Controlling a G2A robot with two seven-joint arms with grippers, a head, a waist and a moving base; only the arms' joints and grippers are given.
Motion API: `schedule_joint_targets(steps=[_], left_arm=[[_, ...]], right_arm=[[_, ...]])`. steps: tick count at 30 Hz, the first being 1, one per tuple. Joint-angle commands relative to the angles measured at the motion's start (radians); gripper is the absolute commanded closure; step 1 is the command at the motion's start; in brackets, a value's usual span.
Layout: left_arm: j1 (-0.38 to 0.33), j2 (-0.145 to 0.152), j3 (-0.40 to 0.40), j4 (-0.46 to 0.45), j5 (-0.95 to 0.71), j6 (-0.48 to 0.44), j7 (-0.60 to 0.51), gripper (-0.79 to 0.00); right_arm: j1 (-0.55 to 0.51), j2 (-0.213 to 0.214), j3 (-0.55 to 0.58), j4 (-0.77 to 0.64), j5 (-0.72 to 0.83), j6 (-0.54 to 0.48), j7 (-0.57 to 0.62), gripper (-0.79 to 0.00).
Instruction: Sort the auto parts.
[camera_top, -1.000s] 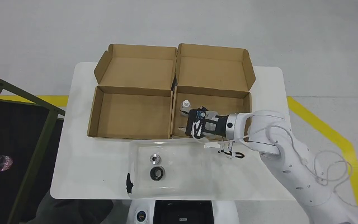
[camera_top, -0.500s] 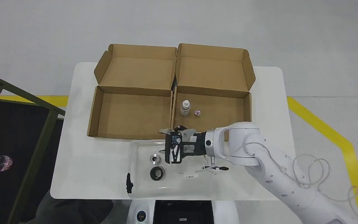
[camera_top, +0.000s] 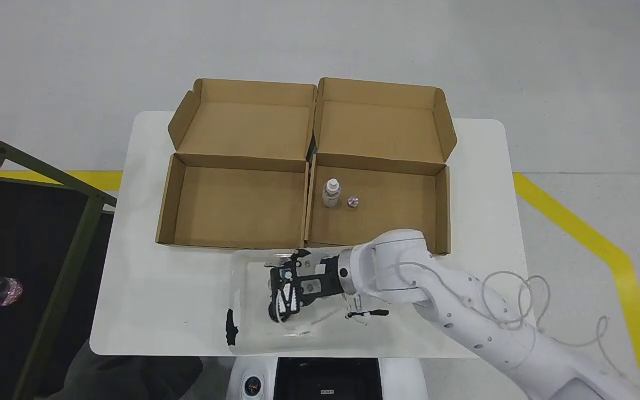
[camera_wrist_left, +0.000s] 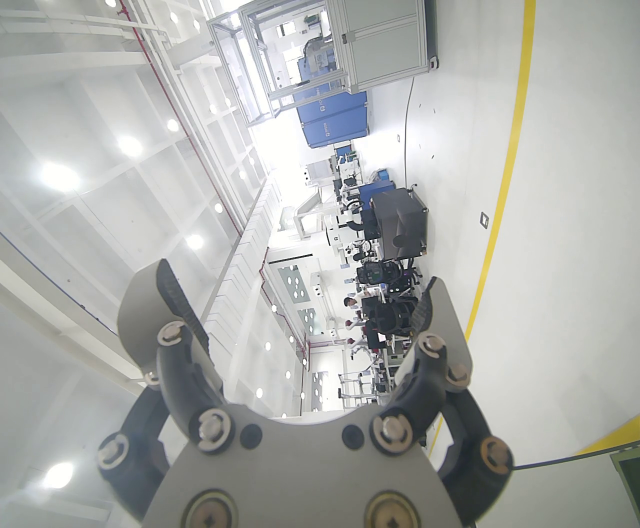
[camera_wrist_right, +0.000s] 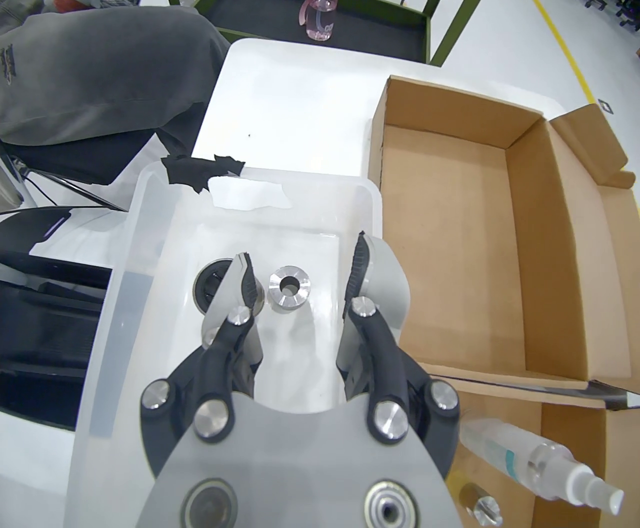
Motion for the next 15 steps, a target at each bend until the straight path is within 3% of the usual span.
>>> schedule_joint_targets(steps=[1, 15], left_arm=[[0.0, 0.0, 0.0, 0.0, 0.0, 0.0, 0.0, -0.785], [0.0, 0.0, 0.0, 0.0, 0.0, 0.0, 0.0, -0.785]], right_arm=[[0.001, -0.004, -0.01, 0.016, 0.0, 0.003, -0.002, -0.339], [-0.019, -0.011, -0.012, 0.083, -0.025, 0.014, 0.02, -0.326]])
